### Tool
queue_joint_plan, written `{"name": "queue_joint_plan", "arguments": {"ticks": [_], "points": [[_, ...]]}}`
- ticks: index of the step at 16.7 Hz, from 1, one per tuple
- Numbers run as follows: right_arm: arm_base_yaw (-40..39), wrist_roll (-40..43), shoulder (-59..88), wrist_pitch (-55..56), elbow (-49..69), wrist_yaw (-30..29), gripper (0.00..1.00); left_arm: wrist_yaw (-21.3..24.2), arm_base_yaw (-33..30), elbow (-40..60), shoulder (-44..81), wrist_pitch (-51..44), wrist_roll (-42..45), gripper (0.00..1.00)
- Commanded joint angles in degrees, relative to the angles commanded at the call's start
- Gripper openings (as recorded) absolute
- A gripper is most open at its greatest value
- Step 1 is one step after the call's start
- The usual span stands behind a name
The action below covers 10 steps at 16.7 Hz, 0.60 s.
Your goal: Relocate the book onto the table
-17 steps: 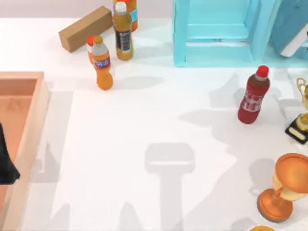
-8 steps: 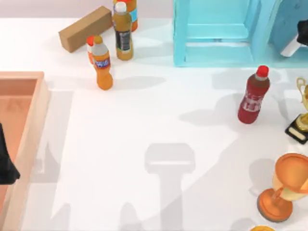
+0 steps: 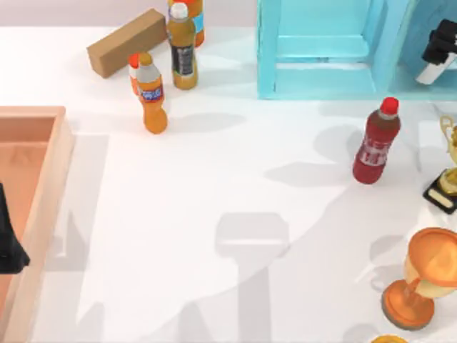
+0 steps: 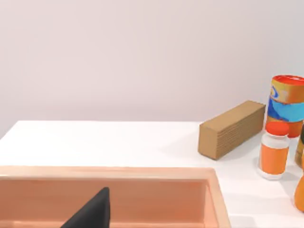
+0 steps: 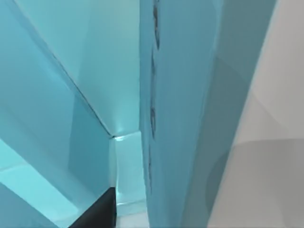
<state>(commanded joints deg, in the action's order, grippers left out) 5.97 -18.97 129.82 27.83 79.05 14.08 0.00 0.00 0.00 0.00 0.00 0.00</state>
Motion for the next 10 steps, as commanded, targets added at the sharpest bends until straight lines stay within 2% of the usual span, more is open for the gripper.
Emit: {"name": "queue_joint_plan", "arguments": {"ticks": [2, 10], "points": [[0.0, 0.0, 0.0, 0.0, 0.0, 0.0, 1.00, 0.0, 0.0, 0.0, 0.0, 0.0, 0.0, 1.00], [0.0, 0.0, 0.0, 0.0, 0.0, 0.0, 0.40, 0.0, 0.0, 0.0, 0.0, 0.0, 0.0, 1.00]]}}
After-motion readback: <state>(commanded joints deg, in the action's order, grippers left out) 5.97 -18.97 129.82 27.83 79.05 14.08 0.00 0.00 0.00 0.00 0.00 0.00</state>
